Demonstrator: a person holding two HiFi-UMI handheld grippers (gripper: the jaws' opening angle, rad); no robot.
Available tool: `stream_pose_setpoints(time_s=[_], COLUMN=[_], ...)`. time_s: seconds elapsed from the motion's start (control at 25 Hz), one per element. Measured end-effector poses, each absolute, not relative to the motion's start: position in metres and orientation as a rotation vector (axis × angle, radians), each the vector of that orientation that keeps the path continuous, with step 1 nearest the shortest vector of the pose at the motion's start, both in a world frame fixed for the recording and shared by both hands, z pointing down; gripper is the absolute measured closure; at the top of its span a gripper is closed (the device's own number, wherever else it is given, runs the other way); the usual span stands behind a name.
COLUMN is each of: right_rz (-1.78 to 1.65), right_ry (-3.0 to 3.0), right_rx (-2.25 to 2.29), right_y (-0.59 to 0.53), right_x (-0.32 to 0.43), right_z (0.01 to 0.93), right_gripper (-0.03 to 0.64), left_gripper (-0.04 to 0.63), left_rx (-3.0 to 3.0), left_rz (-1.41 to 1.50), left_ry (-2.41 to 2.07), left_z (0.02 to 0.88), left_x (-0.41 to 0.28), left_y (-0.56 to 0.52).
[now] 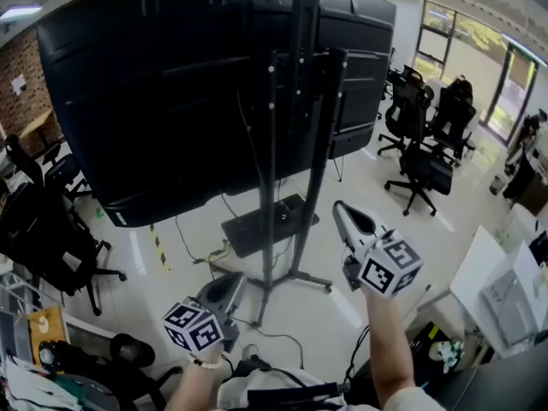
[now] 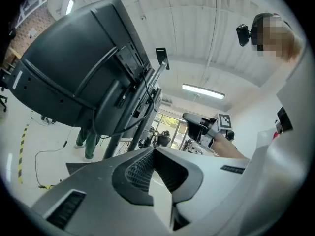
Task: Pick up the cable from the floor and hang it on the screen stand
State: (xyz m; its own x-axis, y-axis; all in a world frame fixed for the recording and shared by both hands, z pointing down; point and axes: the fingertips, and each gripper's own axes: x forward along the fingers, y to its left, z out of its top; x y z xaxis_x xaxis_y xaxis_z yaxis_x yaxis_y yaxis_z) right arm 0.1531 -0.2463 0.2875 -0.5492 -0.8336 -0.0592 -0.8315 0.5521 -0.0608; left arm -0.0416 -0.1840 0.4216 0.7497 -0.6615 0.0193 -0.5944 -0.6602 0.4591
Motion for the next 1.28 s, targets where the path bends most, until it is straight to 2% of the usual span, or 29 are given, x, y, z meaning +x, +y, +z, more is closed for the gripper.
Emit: stream_pose_setpoints(time_s=[0.28, 0.56, 1.28], right_rz=[-0.493, -0.806, -0.734], right_ry=[2.678, 2.658, 2.703], right_rx=[-1.345, -1.247, -1.462], right_y=[-0.119, -0.011, 0.116], right_x=[0.173, 0.147, 0.092], right_z=[0.41, 0.489, 0.484], right_gripper=[0.611, 0.611, 0.611], left_gripper=[0.592, 0.592, 0.592], left_rx=[2.477, 2.409, 2.513], left_rz=[-0.106, -0.016, 0.006], left_ry=[-1.103, -1.259, -1.115], left_z=[0.449, 0.471, 0.463], left_x=[-0.004, -0.006, -0.025], left_y=[-0.082, 0.009, 0.1])
